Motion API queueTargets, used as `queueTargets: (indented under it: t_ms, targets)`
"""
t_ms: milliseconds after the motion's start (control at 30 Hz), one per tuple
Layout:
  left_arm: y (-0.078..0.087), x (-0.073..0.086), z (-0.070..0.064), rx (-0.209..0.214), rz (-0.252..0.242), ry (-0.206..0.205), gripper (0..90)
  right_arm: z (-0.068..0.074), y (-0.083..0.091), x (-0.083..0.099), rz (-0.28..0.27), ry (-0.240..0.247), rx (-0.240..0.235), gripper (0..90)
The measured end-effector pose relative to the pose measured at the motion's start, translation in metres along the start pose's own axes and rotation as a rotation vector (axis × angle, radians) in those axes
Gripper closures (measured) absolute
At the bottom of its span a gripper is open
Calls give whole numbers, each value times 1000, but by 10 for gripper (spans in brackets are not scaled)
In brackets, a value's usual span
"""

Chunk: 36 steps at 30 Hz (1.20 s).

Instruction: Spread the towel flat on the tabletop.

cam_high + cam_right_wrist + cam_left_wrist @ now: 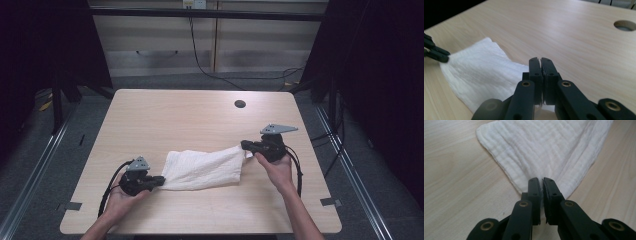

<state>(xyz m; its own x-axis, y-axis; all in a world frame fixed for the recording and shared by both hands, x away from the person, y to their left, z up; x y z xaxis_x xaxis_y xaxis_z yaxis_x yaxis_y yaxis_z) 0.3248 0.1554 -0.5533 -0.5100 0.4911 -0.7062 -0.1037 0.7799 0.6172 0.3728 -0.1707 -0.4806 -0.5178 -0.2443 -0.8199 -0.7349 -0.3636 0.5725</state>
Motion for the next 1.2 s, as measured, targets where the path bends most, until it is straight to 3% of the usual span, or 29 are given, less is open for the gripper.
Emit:
queueTargets:
  t_ms: [100, 200, 367, 500, 700, 900, 1067, 1200]
  targets:
    - [0, 2, -6, 12, 11, -3, 847, 5, -7, 27, 79, 47, 12, 874]
    - [0, 4, -13, 32, 14, -1, 839, 8, -14, 60, 159, 64, 13, 849]
    - [6, -5, -15, 30, -30, 1, 793, 10, -13, 77, 207, 89, 25, 780]
    - [9, -16, -5, 17, -79, 24, 747, 9, -3, 77, 199, 84, 27, 729]
    - [9, -31, 1, 25, -126, 26, 719, 3, 14, 65, 123, 43, 15, 709]
    - [-9, -20, 3, 17, -35, -4, 759, 7, 10, 64, 112, 35, 1, 736]
    - [-10, -5, -5, 21, 27, -13, 780, 13, 3, 68, 131, 46, -6, 688]
    - [-1, 4, -19, 16, 68, -14, 759, 13, 2, 68, 131, 53, -4, 667]
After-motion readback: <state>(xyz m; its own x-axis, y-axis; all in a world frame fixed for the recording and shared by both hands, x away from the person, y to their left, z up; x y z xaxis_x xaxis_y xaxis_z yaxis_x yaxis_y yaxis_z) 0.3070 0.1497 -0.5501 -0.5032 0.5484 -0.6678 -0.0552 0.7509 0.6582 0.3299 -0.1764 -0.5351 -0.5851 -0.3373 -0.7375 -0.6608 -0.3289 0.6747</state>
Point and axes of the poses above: each handheld gripper's, and its own axes: y roughly backward along the jaws, x roughly out of its underside, z roughly to its left, the point moved 8 cm from there along -y, roughly forward along the jaws, and after that the axes turned 15 degrees about x, right-handed, at the moved point
